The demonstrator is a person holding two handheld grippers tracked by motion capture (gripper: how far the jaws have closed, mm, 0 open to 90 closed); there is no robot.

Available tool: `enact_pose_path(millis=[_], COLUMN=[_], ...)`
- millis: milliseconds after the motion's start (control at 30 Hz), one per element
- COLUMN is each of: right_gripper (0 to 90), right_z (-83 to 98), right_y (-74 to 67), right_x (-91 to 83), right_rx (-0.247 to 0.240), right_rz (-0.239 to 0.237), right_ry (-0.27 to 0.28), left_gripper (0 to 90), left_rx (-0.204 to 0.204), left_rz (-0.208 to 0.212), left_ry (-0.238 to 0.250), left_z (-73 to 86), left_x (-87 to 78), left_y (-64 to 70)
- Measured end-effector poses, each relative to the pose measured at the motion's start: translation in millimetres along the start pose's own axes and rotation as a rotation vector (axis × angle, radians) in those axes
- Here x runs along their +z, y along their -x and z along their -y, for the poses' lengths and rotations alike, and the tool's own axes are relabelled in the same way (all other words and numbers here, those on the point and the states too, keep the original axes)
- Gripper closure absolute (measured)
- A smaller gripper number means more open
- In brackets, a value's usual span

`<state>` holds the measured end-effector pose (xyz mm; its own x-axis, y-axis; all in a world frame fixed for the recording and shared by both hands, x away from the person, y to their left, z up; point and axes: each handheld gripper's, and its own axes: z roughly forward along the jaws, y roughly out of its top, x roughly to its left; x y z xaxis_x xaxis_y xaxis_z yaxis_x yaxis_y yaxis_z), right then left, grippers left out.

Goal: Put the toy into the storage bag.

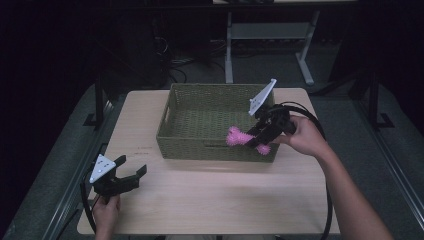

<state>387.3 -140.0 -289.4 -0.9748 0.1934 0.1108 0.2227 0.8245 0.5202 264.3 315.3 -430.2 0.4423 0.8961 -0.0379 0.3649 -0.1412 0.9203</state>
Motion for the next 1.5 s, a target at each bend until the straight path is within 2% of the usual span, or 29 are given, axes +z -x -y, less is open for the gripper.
enact_pose_path(millis=[333, 433, 700, 867, 1067, 1500], right_gripper=[58.1, 58.1, 58.1, 58.1, 58.1, 58.0], right_z=[-10.0, -12.6, -15.2, -13.6, -7.5, -1.1], right_y=[13.7, 22.5, 39.6, 48.1, 65.0, 83.6], right_x=[-4.7, -4.5, 2.0, 6.7, 14.5, 26.8], right_rx=[0.007, 0.013, 0.035, 0.053, 0.095, 0.138], right_rz=[0.004, 0.007, 0.004, -0.002, -0.003, -0.003], right_ry=[0.008, -0.006, 0.004, -0.001, -0.007, -0.025], left_gripper=[13.3, 13.3, 13.3, 13.3, 13.3, 13.3], left_rx=[0.001, 0.001, -0.001, -0.006, -0.008, -0.008], left_rz=[0.002, 0.002, -0.002, -0.003, -0.004, -0.006], left_ry=[0.001, -0.001, 0.000, 0.002, 0.002, 0.003], left_z=[0.0, 0.0, 0.2, 0.4, 0.5, 0.6], left_x=[0.4, 0.5, -0.8, -0.6, -1.0, -1.6], left_y=[0.8, 0.8, -0.2, -0.9, -1.6, -2.5])
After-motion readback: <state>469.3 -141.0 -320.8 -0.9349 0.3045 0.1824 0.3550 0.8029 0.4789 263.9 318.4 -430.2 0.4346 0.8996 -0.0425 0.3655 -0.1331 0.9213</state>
